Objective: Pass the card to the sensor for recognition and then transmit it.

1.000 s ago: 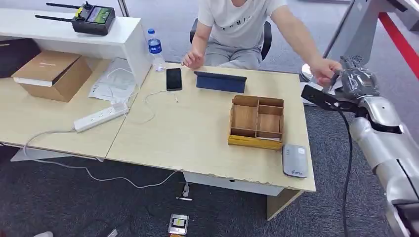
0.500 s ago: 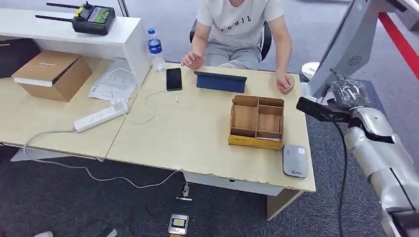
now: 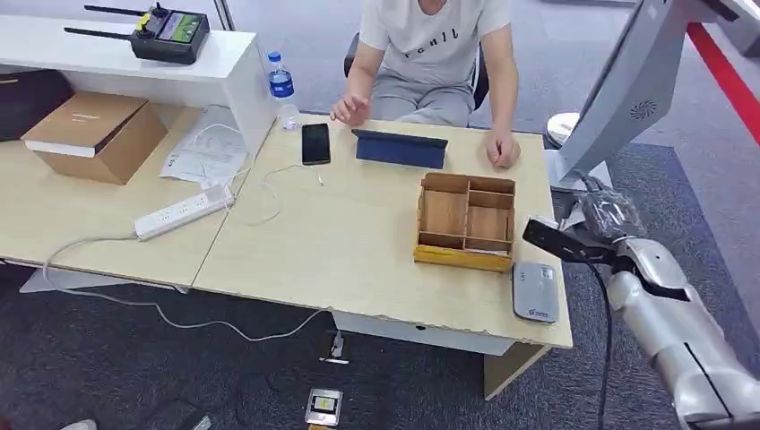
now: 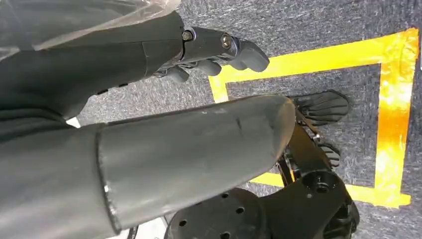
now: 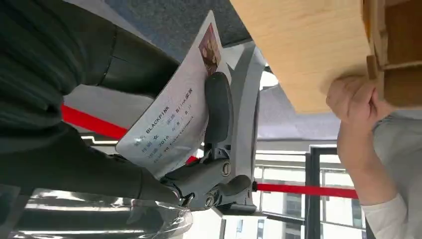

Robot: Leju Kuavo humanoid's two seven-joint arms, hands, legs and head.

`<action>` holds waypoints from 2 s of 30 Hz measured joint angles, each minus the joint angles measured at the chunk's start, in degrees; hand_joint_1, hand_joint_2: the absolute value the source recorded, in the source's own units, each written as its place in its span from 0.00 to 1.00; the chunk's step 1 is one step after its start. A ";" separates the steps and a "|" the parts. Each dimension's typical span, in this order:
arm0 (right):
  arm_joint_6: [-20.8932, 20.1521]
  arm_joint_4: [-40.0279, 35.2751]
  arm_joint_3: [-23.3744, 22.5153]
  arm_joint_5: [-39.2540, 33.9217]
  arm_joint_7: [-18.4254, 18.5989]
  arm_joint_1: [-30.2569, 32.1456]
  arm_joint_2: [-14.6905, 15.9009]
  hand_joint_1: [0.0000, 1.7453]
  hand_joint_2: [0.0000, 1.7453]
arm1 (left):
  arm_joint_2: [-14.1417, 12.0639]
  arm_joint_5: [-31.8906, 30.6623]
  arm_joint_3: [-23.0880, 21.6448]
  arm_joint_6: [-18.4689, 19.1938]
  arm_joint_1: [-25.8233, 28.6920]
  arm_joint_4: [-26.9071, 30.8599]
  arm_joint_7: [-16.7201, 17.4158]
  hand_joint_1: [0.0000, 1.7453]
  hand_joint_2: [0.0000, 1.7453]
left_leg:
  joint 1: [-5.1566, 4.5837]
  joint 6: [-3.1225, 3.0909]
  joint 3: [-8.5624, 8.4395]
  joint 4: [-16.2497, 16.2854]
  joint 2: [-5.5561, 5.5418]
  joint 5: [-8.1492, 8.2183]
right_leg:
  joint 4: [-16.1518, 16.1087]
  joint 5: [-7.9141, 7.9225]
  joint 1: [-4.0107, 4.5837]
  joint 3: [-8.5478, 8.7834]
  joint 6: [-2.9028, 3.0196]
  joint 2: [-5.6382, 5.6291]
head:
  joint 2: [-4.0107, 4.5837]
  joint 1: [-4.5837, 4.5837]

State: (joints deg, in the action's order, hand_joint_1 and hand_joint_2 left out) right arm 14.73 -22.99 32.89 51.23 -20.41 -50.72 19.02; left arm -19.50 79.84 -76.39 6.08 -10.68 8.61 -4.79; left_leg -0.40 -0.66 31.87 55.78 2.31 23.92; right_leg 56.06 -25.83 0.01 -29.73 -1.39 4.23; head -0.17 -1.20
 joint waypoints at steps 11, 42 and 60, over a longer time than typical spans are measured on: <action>0.52 -1.66 -1.07 -2.84 0.28 4.88 0.31 1.00 1.00 | -0.02 -0.92 -0.07 0.28 -0.03 0.00 0.11 0.00 0.00 | 0.00 0.00 0.00 0.01 0.00 0.00 | -0.02 0.00 0.00 0.00 0.00 0.00 | 0.00 -0.02; 2.78 -4.28 -1.07 -6.34 0.61 14.74 1.01 1.00 1.00 | -0.24 -0.44 -0.11 -1.86 -0.11 0.02 3.82 0.00 0.00 | 0.00 0.00 -0.03 -0.01 0.04 0.01 | -0.03 0.00 0.00 0.02 0.00 -0.03 | 0.00 0.00; 4.24 -5.68 -1.01 -7.21 1.77 15.69 1.33 1.00 1.00 | -0.20 -1.68 -0.11 -0.66 -0.13 0.02 2.34 0.00 0.00 | 0.01 -0.02 -0.10 0.00 0.07 -0.01 | -0.03 0.08 -0.01 0.12 0.00 -0.05 | 0.00 -0.02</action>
State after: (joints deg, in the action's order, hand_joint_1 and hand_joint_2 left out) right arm 18.97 -28.67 31.89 44.02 -18.64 -35.03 20.35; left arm -19.69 78.16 -76.50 5.42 -10.81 8.63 -2.45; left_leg -0.38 -0.69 31.78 55.78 2.38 23.90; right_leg 56.04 -25.75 0.00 -29.61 -1.39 4.18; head -0.17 -1.22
